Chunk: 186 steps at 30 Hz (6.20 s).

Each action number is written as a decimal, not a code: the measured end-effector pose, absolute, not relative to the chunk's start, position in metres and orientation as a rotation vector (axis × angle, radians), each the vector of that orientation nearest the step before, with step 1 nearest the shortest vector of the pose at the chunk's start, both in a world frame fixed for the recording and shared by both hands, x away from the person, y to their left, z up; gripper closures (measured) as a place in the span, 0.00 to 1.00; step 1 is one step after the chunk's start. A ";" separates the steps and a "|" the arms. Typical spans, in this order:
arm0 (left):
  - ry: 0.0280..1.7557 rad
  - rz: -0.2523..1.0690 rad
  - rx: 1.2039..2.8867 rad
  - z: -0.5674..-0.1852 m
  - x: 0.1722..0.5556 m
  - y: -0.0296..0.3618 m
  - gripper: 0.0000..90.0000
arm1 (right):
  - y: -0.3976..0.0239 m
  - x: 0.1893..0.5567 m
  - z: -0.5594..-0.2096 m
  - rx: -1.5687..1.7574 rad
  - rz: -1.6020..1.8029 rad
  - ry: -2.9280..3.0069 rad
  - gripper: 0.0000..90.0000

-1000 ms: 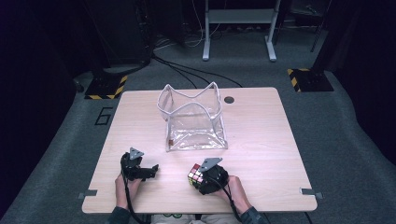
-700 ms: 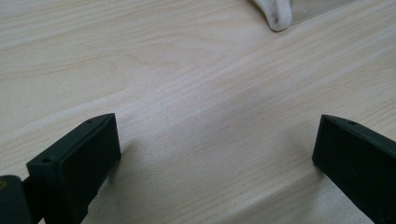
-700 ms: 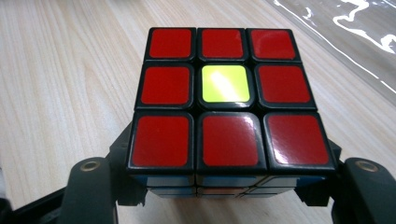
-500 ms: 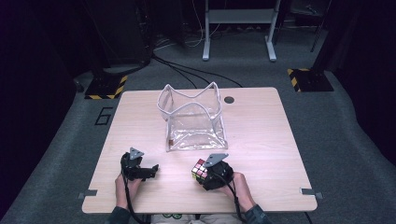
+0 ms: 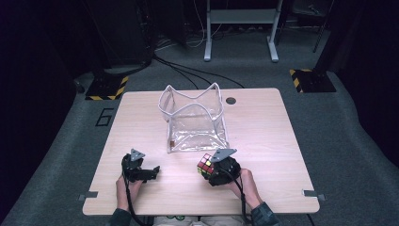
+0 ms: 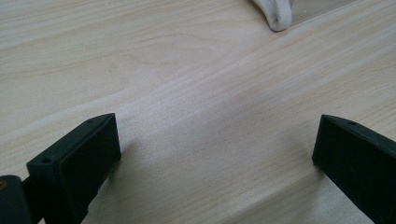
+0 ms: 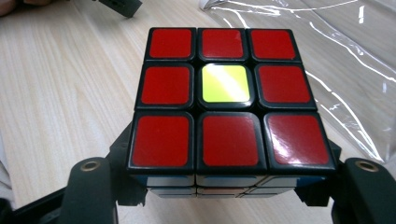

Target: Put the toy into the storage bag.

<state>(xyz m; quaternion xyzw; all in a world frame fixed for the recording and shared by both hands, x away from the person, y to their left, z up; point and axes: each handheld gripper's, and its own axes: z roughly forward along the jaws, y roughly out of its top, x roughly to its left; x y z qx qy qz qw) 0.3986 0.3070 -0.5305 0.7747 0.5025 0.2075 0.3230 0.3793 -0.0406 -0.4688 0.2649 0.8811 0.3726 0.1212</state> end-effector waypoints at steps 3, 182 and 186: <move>1.315 0.546 2.035 -0.530 0.399 0.307 0.01 | -0.042 0.381 -0.465 0.786 1.075 2.566 0.37; 1.312 0.547 2.030 -0.531 0.399 0.307 0.01 | -0.028 0.565 -0.319 0.895 0.920 2.479 0.37; 1.310 0.544 2.032 -0.531 0.399 0.307 0.01 | -0.026 0.569 -0.325 0.924 0.894 2.486 0.37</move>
